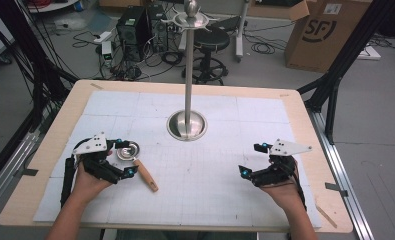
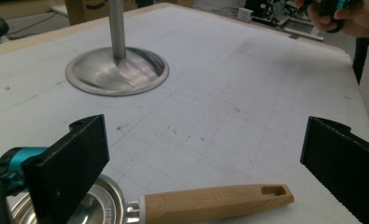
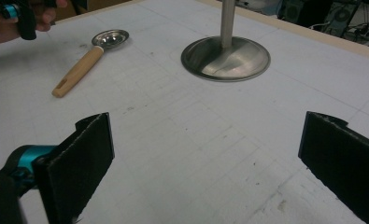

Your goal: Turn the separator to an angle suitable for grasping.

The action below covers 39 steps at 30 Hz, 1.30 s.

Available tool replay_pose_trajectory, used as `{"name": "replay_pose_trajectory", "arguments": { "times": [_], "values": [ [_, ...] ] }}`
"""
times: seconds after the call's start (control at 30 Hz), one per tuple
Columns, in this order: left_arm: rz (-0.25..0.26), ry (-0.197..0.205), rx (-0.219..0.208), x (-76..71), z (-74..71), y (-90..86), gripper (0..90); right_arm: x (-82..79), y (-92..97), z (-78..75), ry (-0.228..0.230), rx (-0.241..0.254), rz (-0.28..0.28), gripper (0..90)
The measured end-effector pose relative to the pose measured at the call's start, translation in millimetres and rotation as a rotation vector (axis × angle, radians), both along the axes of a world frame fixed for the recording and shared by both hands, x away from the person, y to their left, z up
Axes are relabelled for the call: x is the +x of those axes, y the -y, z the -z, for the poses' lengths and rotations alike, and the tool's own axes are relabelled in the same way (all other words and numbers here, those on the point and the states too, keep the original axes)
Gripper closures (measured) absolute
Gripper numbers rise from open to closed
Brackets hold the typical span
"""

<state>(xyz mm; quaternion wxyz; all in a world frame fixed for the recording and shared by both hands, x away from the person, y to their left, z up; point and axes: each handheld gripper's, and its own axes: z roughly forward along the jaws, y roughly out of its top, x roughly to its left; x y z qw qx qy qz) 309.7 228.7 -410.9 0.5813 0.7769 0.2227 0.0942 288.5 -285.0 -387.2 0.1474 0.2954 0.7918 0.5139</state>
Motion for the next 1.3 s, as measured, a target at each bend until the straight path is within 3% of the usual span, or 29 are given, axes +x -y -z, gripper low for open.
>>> {"name": "replay_pose_trajectory", "arguments": {
  "times": [0.53,0.83,0.97,1.03,1.13,1.3],
  "values": [
    [-0.004,0.007,-0.032,1.1,-2.8,-3.9,1.7,-9.1,6.1,-1.6,0.008,-0.003,0.019,1.9],
    [0.034,0.007,0.007,-3.0,-4.8,-2.7,3.9,-6.6,0.4,0.7,0.003,-0.016,0.007,2.0],
    [0.088,-0.003,0.013,-3.5,-3.8,-2.2,23.6,-4.9,-0.9,1.7,0.004,-0.017,0.004,2.0],
    [0.105,-0.008,0.036,-4.5,-3.1,-0.7,25.4,-4.2,-0.7,2.5,0.0,-0.019,0.005,2.0],
    [0.156,-0.024,0.052,-5.7,-2.3,0.4,39.6,-3.2,1.1,2.9,-0.003,-0.02,0.01,2.0],
    [0.206,-0.05,0.113,-8.3,0.7,4.5,50.4,-3.5,1.3,4.1,-0.001,-0.033,0.011,2.0]
  ]
}}
